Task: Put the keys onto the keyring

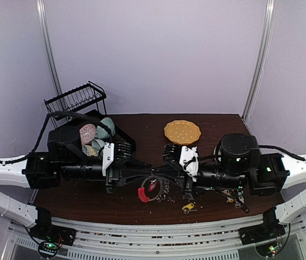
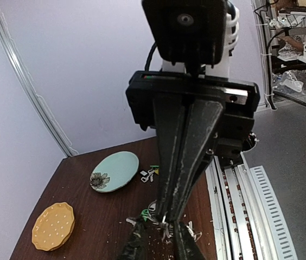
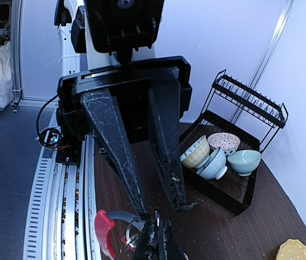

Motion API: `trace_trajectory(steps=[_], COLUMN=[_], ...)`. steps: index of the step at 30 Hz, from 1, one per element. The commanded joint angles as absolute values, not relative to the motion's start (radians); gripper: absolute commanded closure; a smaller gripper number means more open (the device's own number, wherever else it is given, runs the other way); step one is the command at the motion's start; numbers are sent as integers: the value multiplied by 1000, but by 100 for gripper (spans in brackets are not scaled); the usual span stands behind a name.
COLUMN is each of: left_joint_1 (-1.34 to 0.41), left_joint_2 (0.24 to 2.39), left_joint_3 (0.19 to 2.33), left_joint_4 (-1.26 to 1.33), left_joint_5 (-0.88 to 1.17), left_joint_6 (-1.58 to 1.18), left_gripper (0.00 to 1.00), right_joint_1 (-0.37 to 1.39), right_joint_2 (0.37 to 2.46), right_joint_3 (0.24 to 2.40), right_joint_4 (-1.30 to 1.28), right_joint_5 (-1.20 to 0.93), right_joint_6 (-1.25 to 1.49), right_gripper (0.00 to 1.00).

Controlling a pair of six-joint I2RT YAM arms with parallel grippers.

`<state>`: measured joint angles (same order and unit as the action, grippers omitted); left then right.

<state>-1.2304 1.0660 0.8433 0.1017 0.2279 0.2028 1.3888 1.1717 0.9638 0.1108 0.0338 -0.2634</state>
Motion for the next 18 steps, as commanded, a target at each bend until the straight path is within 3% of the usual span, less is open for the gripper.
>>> trace_trajectory(steps=[1, 11, 18], left_joint_1=[-1228, -1228, -1227], left_joint_2=[1061, 1088, 1091], left_joint_3=[832, 864, 862], left_joint_4=[172, 72, 112], left_joint_5=[248, 159, 169], left_joint_6=[209, 224, 208], left_gripper=[80, 80, 89], right_joint_1=[1387, 1387, 1386], right_joint_2=[1150, 1129, 1132], right_joint_3=[955, 937, 938], right_joint_4=[147, 169, 169], right_joint_5=[9, 7, 5], right_joint_6=[-276, -270, -264], right_gripper=[100, 100, 100])
